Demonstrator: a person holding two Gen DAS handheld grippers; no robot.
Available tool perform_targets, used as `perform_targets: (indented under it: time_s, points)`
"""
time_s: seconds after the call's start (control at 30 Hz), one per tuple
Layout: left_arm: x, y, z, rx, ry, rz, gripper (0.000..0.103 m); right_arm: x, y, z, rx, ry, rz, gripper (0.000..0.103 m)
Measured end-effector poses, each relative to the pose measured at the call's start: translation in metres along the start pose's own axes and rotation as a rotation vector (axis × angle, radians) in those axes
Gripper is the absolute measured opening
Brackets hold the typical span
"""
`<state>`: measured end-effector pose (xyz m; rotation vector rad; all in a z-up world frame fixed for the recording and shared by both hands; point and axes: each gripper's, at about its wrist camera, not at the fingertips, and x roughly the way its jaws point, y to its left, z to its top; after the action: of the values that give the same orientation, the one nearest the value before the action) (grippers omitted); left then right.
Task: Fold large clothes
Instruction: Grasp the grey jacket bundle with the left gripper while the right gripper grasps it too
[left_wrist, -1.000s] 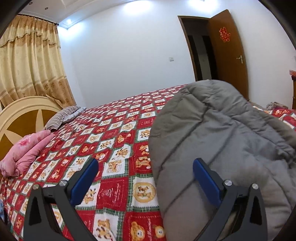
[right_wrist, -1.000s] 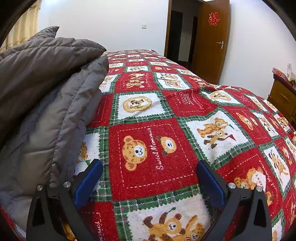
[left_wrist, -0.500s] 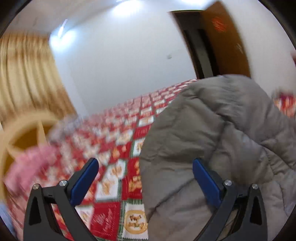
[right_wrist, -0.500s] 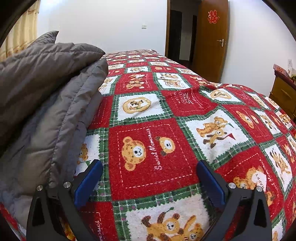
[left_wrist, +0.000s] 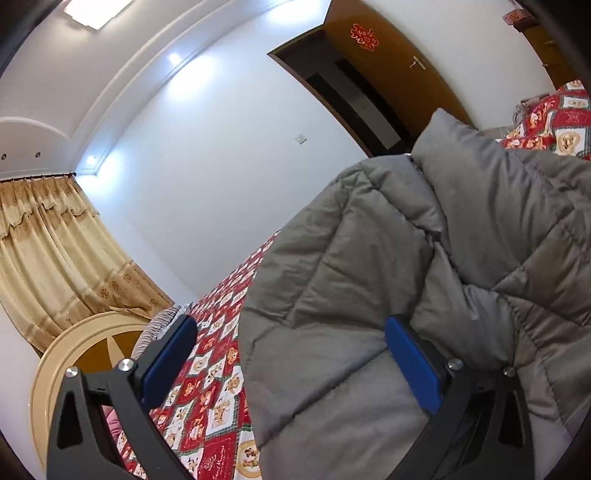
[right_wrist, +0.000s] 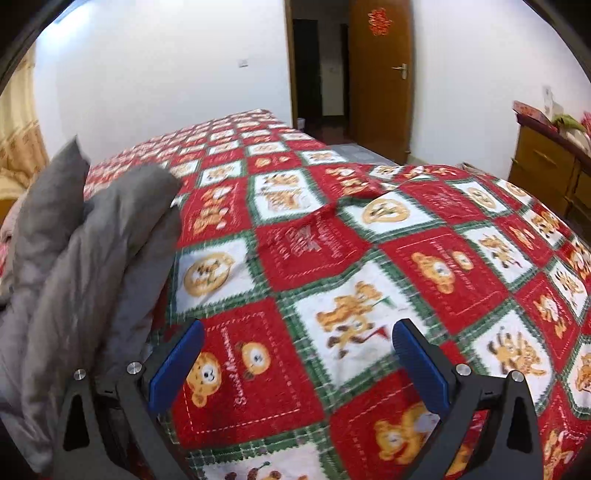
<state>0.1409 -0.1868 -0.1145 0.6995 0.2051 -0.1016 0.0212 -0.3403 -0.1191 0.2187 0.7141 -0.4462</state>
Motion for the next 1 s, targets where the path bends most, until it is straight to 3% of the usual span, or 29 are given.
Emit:
perform_targets:
  time_s: [0.1,0.23,0.53,0.7,1.0]
  points:
    - [0.0,0.004,0.003,-0.043,0.035,-0.017,0.103,-0.02,0.0,0.014,0.03,-0.035,0.03,0.101]
    - [0.006,0.015,0.005,-0.136,0.09,-0.043,0.103,-0.045,0.036,0.036,-0.039,-0.087,0.098,0.101]
    - [0.023,0.056,-0.007,-0.359,0.206,-0.04,0.103,-0.048,0.104,0.056,-0.146,-0.107,0.157,0.101]
    - [0.037,0.06,-0.018,-0.401,0.268,-0.077,0.103,-0.046,0.128,0.052,-0.207,-0.088,0.173,0.1]
    - [0.042,0.047,-0.022,-0.362,0.274,-0.135,0.103,-0.005,0.126,0.021,-0.212,0.018,0.153,0.095]
